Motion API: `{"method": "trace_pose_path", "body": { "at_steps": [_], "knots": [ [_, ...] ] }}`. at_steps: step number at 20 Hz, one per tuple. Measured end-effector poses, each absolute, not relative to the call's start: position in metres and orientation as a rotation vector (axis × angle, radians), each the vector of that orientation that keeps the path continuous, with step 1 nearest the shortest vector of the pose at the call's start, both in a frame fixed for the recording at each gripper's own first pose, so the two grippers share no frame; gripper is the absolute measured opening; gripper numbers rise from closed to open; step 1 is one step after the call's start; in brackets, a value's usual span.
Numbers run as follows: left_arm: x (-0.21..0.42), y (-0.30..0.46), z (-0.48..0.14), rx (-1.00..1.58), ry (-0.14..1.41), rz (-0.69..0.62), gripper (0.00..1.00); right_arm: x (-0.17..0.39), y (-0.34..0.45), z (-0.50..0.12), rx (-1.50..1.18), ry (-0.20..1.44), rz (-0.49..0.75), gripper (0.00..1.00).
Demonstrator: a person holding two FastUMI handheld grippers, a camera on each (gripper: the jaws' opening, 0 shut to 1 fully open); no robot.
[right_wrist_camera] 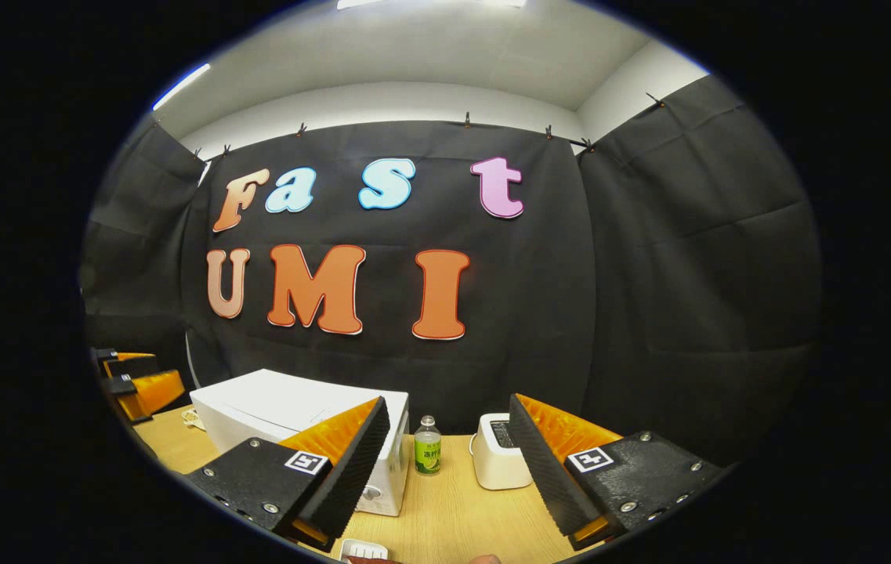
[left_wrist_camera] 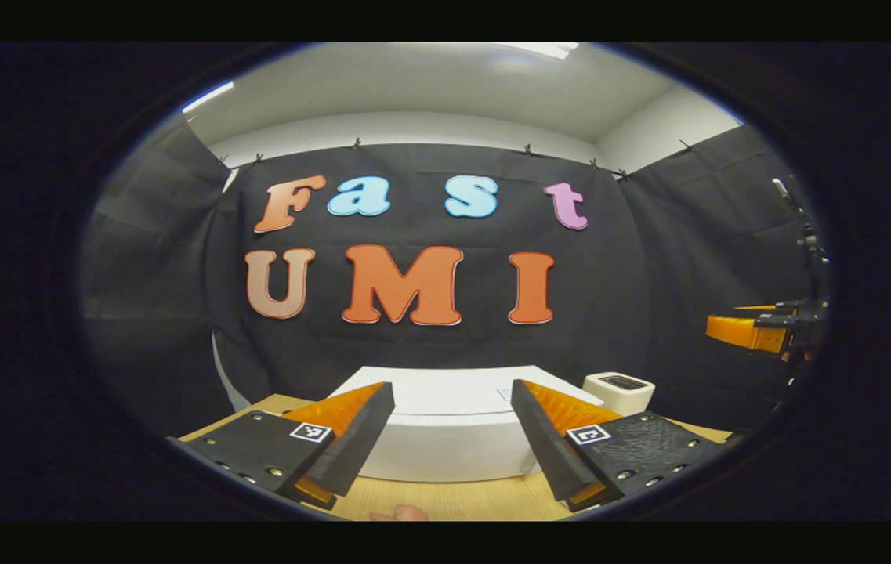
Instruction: Open the microwave oven with the left hand, put the food in, and close the microwave oven.
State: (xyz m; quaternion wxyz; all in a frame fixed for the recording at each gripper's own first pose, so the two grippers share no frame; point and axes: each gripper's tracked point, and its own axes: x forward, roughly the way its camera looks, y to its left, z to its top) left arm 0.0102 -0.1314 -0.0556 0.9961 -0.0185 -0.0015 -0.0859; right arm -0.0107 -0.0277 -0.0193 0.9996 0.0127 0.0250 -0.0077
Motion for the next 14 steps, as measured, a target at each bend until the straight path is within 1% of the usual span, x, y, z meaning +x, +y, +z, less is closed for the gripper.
{"method": "trace_pose_path", "body": {
  "at_steps": [2,3,4,5,6,7,9,10,11,12,14],
  "knots": [
    [0.012,-0.155,-0.079,-0.041,0.019,-0.199,0.96,-0.013,-0.029,-0.021,0.029,0.05,-0.013,0.95],
    [0.011,-0.166,-0.09,-0.047,0.028,-0.211,0.92,-0.014,-0.03,-0.021,0.032,0.048,-0.014,0.95],
    [0.01,-0.175,-0.1,-0.057,0.031,-0.217,0.96,-0.014,-0.033,-0.024,0.034,0.047,-0.018,0.95],
    [0.01,-0.184,-0.108,-0.063,0.031,-0.227,0.92,-0.015,-0.036,-0.025,0.036,0.046,-0.023,0.95],
    [0.011,-0.194,-0.118,-0.062,0.033,-0.235,0.92,-0.017,-0.037,-0.028,0.04,0.047,-0.026,0.95],
    [0.012,-0.204,-0.127,-0.055,0.035,-0.241,0.96,-0.018,-0.039,-0.03,0.045,0.05,-0.026,0.95],
    [0.018,-0.217,-0.148,-0.049,0.048,-0.239,0.95,-0.022,-0.041,-0.042,0.056,0.067,-0.019,0.95],
    [0.022,-0.226,-0.163,-0.057,0.062,-0.245,0.92,-0.023,-0.043,-0.046,0.059,0.075,-0.016,0.95],
    [0.026,-0.232,-0.175,-0.065,0.072,-0.245,0.96,-0.025,-0.045,-0.05,0.058,0.083,-0.015,0.95],
    [0.032,-0.237,-0.186,-0.066,0.075,-0.24,0.92,-0.028,-0.049,-0.054,0.058,0.09,-0.018,0.95],
    [0.044,-0.245,-0.209,-0.055,0.079,-0.233,0.93,-0.031,-0.058,-0.058,0.062,0.095,-0.027,0.95]
  ]
}}
